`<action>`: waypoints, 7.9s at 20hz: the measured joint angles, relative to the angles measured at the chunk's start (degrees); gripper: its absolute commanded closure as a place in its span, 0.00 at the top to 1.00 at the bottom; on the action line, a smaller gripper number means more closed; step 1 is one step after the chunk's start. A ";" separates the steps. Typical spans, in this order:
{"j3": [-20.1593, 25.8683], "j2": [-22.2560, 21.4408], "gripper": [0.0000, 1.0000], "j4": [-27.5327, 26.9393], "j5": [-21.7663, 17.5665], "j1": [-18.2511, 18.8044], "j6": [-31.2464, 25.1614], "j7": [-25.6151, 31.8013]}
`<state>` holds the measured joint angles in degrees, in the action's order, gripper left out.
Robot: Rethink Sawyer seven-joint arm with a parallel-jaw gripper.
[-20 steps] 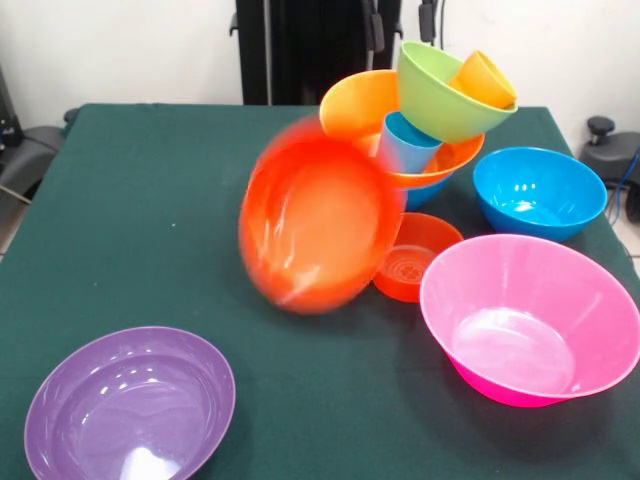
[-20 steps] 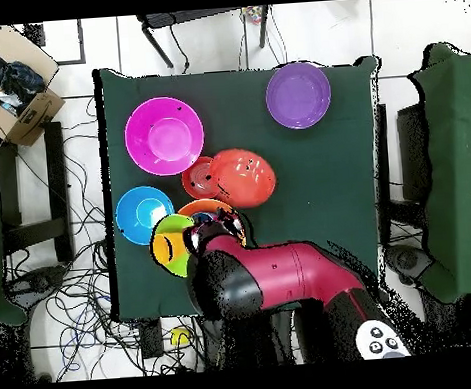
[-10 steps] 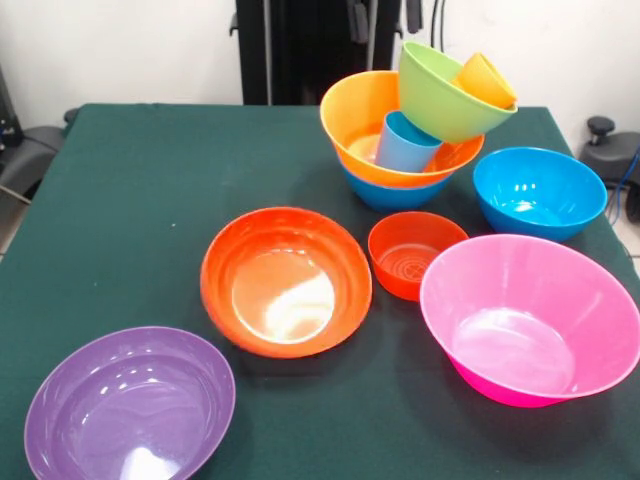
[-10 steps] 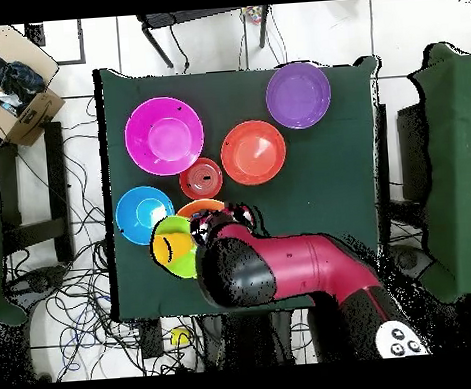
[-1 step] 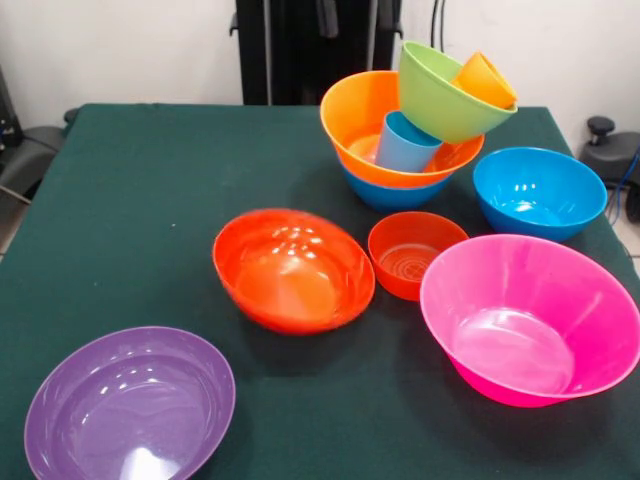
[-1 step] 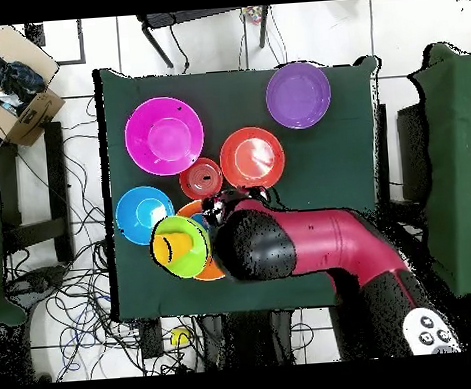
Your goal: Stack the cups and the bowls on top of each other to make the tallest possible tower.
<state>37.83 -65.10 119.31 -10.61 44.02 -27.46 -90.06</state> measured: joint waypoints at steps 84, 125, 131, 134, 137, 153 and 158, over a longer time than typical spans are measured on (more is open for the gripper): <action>15.03 36.73 1.00 -35.80 -26.61 -0.52 -14.93 30.44; 7.15 41.73 1.00 -30.88 -26.52 -5.19 -14.89 30.44; 6.81 42.01 1.00 -30.88 -26.64 -6.00 -14.88 30.44; 6.39 42.01 1.00 -30.88 -26.68 -6.17 -14.88 30.44; 5.37 42.04 1.00 -30.88 -26.79 -6.26 -14.88 30.44; 1.91 43.55 1.00 -31.44 -26.93 -6.69 -13.79 30.44; 0.85 44.98 1.00 -33.33 -26.93 -7.66 -11.15 30.44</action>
<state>38.68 -20.12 85.99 -37.54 36.36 -38.61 -59.62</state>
